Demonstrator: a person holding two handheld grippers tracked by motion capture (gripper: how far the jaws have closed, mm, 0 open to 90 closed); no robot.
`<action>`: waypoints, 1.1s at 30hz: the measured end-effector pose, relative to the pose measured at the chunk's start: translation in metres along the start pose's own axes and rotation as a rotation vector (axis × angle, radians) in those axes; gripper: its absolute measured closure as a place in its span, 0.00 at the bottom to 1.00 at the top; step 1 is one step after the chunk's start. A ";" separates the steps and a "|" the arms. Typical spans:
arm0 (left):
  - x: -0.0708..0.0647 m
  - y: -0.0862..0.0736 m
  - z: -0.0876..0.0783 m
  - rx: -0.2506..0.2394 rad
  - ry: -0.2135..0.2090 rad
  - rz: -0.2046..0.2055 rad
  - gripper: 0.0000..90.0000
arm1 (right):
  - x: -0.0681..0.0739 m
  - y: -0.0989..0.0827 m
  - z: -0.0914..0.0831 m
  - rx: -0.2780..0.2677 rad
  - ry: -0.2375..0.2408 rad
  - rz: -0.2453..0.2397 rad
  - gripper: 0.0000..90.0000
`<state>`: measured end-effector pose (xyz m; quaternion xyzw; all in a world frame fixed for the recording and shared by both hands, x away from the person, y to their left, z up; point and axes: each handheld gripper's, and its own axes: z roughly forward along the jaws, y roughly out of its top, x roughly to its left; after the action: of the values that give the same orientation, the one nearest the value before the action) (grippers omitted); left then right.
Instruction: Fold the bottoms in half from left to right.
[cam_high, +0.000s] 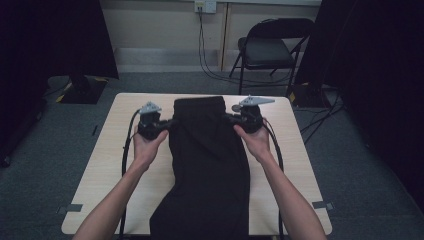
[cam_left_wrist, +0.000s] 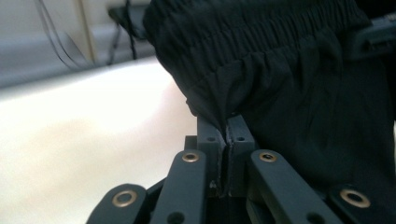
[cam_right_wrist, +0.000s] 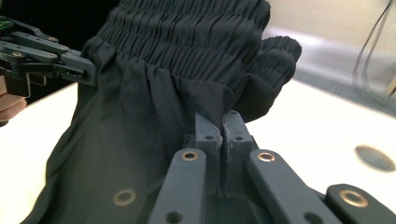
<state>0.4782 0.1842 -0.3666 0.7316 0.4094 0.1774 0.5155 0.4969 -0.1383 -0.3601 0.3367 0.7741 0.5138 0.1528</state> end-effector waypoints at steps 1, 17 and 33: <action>0.001 0.014 -0.002 -0.019 0.010 0.011 0.97 | -0.001 0.012 -0.002 -0.015 -0.009 -0.010 0.97; -0.037 0.056 -0.043 -0.071 -0.074 0.127 0.97 | 0.008 0.055 -0.059 -0.138 0.024 -0.029 0.97; -0.092 -0.110 -0.060 0.236 -0.212 0.089 0.97 | 0.069 -0.103 -0.096 0.100 0.159 0.058 0.97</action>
<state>0.3359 0.1637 -0.4262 0.8191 0.3377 0.0724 0.4580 0.3534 -0.1828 -0.4041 0.3244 0.7983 0.5039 0.0588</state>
